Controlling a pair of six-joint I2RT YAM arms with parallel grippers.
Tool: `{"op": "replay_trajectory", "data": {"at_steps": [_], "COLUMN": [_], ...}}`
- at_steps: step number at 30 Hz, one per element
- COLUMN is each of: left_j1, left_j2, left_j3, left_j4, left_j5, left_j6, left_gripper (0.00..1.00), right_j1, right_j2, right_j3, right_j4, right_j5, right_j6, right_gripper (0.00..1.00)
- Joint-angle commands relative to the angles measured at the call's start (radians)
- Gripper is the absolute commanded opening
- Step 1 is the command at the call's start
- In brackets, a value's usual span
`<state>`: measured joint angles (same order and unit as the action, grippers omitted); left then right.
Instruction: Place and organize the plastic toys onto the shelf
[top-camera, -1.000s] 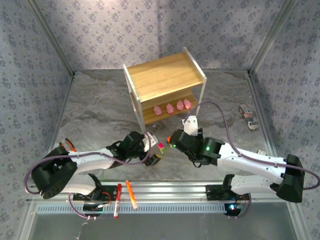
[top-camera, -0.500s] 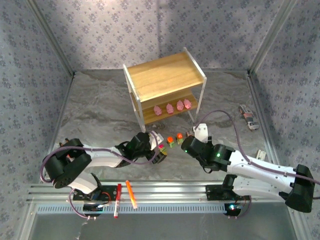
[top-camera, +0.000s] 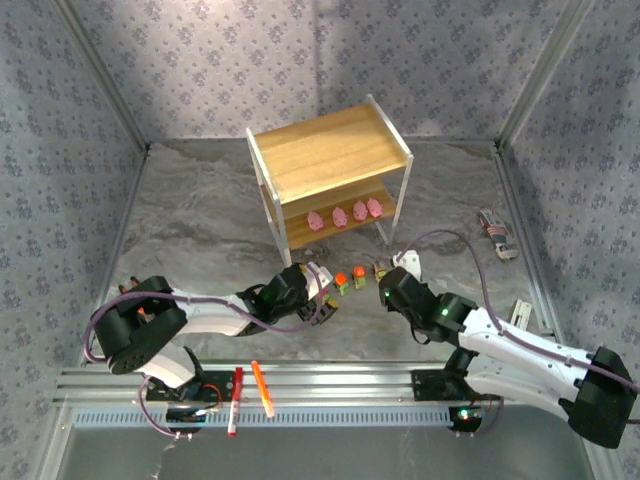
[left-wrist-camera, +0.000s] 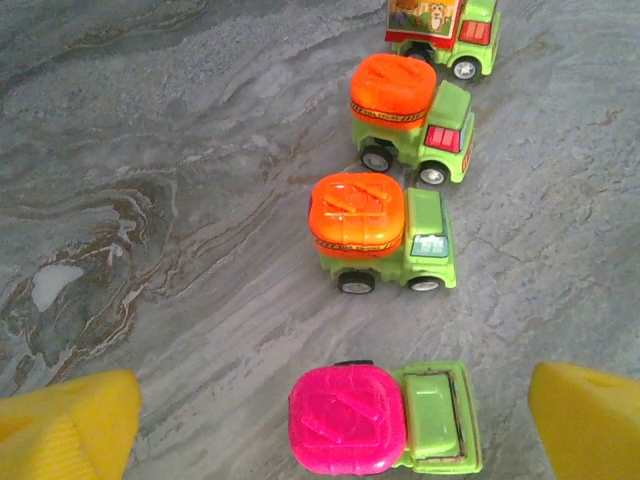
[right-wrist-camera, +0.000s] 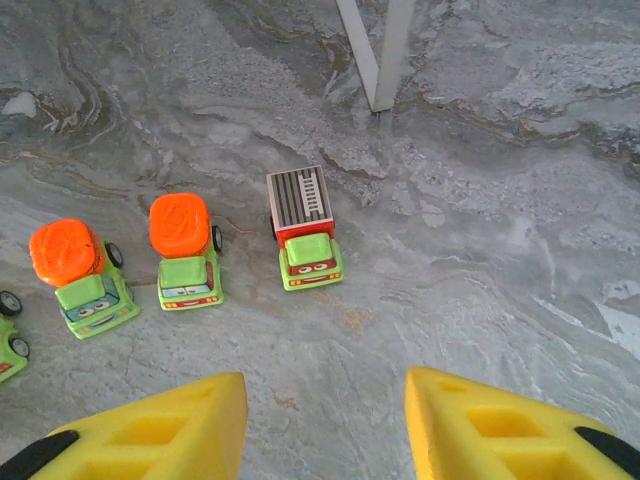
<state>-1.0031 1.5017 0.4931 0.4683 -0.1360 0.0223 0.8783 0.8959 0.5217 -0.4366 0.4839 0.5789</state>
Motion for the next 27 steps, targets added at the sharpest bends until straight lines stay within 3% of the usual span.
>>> {"op": "replay_trajectory", "data": {"at_steps": [1, 27], "left_j1": [0.000, -0.001], "left_j2": [-0.003, -0.037], "left_j3": [0.015, -0.035], "left_j4": [0.013, 0.104], "left_j5": [-0.058, -0.061], "left_j6": [0.027, 0.081], "left_gripper": [0.99, 0.99], "right_j1": [-0.048, -0.259], "right_j2": [0.053, 0.418], "right_j3": [0.010, 0.235], "right_j4": [0.052, 0.101], "right_j5": [-0.091, -0.299], "right_j6": [-0.073, -0.209], "right_gripper": [0.48, 0.45]}}
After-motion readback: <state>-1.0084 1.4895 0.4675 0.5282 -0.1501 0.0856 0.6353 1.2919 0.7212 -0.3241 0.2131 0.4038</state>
